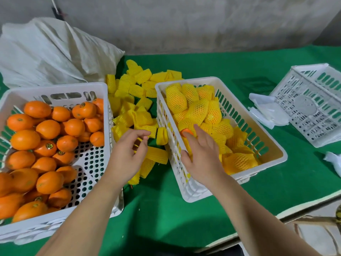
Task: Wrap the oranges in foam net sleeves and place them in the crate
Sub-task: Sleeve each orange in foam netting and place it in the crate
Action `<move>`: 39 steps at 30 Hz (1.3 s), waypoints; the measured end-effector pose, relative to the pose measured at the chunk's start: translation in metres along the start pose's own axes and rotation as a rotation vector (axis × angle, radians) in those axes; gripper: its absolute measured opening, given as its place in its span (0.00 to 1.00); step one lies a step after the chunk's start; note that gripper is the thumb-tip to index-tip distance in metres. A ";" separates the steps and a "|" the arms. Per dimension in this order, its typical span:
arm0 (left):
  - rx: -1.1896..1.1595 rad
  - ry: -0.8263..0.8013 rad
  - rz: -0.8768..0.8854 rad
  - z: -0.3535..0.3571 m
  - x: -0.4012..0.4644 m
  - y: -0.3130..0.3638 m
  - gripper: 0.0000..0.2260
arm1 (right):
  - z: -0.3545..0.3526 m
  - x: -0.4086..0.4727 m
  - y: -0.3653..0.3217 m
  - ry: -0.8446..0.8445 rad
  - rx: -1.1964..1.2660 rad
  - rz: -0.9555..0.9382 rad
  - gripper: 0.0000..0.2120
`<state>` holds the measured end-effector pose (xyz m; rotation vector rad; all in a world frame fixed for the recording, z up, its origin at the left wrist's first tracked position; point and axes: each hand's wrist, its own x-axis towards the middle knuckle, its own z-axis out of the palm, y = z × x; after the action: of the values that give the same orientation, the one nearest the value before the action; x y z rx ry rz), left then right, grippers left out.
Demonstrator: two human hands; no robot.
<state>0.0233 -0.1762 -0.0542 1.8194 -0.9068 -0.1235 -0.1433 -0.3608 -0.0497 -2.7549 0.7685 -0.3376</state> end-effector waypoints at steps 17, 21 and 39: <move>1.126 -0.528 -0.385 -0.087 0.004 -0.112 0.39 | 0.080 0.077 -0.067 -0.995 -0.668 -0.236 0.29; 1.101 -0.722 -0.621 -0.080 0.023 -0.136 0.43 | 0.094 0.085 -0.064 -1.007 -0.576 -0.209 0.26; 0.988 -0.232 -0.597 -0.050 0.032 -0.176 0.38 | 0.095 0.095 -0.079 -0.606 0.111 -0.117 0.20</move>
<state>0.1621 -0.1299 -0.1693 3.0225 -0.5638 -0.3008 0.0004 -0.3287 -0.0998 -2.5752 0.4134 0.4098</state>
